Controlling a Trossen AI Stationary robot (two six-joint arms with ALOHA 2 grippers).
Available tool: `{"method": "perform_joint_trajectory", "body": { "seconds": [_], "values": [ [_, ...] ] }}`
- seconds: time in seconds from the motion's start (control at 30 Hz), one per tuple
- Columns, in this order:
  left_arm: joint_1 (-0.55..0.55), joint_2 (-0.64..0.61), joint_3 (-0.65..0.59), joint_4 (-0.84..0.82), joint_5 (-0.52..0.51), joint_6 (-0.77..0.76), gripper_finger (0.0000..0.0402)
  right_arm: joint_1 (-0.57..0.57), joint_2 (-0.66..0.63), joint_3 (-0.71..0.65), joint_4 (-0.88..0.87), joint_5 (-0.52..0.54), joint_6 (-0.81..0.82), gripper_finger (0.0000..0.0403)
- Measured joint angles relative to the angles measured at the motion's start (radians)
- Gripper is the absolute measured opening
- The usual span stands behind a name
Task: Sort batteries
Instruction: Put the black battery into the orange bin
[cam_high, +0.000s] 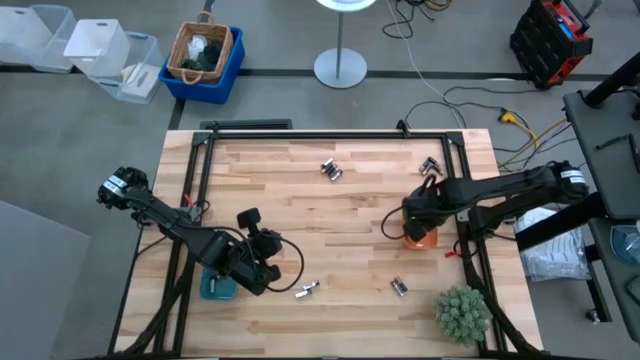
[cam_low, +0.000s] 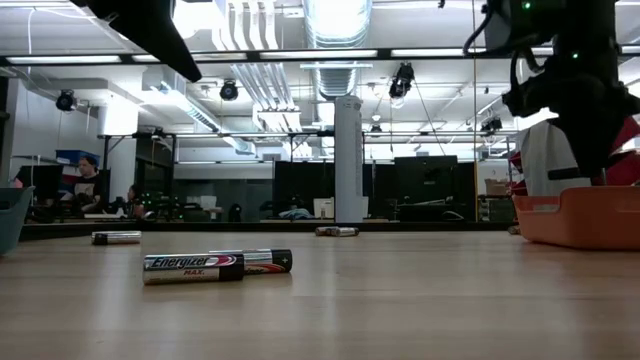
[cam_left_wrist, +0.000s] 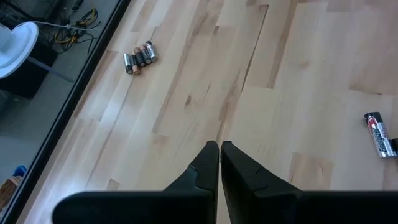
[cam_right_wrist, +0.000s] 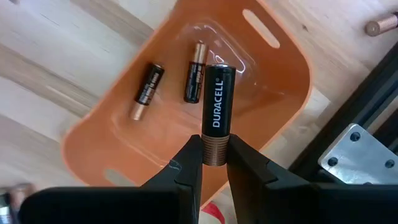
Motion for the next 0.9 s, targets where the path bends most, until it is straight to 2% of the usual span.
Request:
{"method": "perform_joint_trajectory", "body": {
  "seconds": [0.13,0.37,0.47,0.63,0.9],
  "values": [
    [0.0,0.0,0.0,0.003,-0.063,0.024,0.0,0.0,0.026,-0.001,0.013,0.0,-0.026,0.006],
    [0.006,-0.001,0.003,0.002,-0.336,0.153,0.0,0.0,0.037,-0.001,0.015,-0.001,-0.086,0.007],
    [0.035,-0.013,0.028,-0.005,-0.303,0.214,0.0,0.0,0.036,0.002,0.013,-0.016,-0.11,0.0066],
    [0.1,-0.019,0.108,-0.016,-0.271,0.222,0.0,-0.013,0.034,0.02,0.013,-0.019,-0.198,0.0054],
    [0.119,-0.014,0.158,-0.022,-0.252,0.223,0.0,-0.013,0.029,0.045,0.013,-0.019,-0.25,0.0063]
  ]
}}
